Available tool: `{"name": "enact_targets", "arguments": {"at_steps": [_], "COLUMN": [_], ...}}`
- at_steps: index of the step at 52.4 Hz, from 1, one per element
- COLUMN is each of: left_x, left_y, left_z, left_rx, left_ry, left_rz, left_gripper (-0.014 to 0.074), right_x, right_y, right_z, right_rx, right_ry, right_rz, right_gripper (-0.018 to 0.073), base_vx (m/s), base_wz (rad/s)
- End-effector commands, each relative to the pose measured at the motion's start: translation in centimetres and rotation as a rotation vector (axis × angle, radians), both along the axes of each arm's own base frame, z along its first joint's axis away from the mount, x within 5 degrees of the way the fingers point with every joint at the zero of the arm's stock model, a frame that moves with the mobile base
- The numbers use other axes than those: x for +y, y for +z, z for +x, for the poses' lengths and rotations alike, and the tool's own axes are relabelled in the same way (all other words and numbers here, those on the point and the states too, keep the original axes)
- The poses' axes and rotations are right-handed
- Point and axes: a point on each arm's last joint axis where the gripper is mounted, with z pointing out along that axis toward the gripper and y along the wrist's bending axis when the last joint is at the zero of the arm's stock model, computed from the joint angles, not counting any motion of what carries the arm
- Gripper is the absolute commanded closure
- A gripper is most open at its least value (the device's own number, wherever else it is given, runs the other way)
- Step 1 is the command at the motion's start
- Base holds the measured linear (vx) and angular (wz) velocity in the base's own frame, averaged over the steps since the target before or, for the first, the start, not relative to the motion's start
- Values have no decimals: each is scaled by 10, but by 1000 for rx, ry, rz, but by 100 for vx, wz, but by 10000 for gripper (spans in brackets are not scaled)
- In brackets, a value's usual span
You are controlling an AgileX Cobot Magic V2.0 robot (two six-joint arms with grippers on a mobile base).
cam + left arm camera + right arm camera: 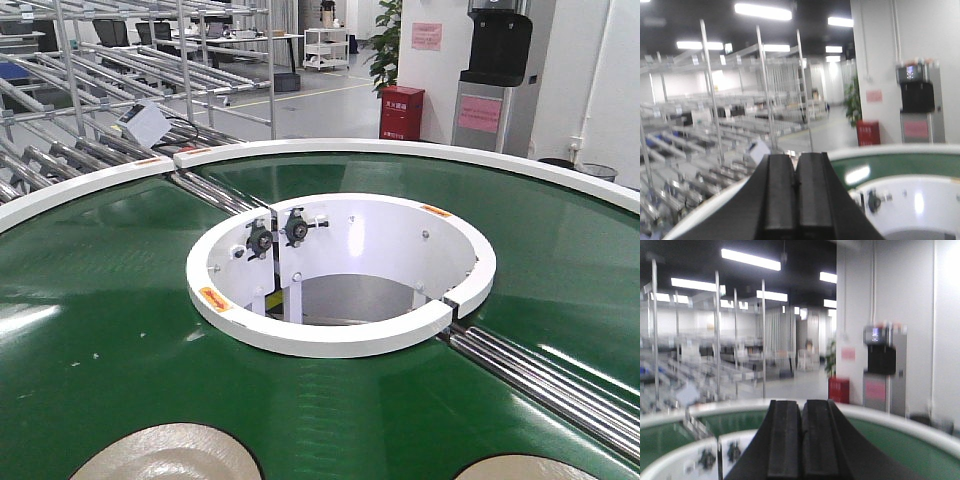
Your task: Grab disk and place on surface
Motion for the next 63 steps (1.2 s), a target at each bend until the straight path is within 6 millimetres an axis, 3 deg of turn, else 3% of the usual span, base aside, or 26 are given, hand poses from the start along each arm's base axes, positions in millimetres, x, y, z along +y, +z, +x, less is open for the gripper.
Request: {"name": "enact_targets", "arguments": {"at_steps": [1,12,19,26,32,41,47,54,57,58,63], "left_x": [-1,-1,-1,-1,-1,-1,0,0,0,-1,-2], "left_y": [11,-5,-7,-7,-8,-16,-21,-21,-21,-26,-36], "left_z": [20,47,50,50,50,56,60,61,62,64,65], "left_rx": [-53,37,50,51,68,136,173,169,165,212,325], "left_ry": [-15,-15,-15,-15,-14,-11,-9,-10,-13,-28,-37], "left_rz": [-17,-24,-23,-23,-24,-23,-24,-25,-40,-148,-208], "left_gripper": [596,591,558,489,371,99,-64,-132,-128,-106,-64], "right_x": [0,1,2,2,2,2,2,2,2,2,2], "right_y": [4,-18,-23,-26,-28,-30,-29,-29,-29,-29,-29], "right_z": [23,51,54,54,54,54,54,54,54,54,54], "right_rx": [-4,156,203,231,255,271,268,269,269,270,270], "right_ry": [-8,-1,2,5,7,9,8,8,8,8,8], "right_rz": [4,2,0,-1,-3,-3,-7,-6,-6,-5,-4], "right_gripper": [568,567,546,469,315,-15,-171,-164,-155,-129,-91], "base_vx": [0,0,0,0,0,0,0,0,0,0,0], "base_wz": [0,0,0,0,0,0,0,0,0,0,0]}}
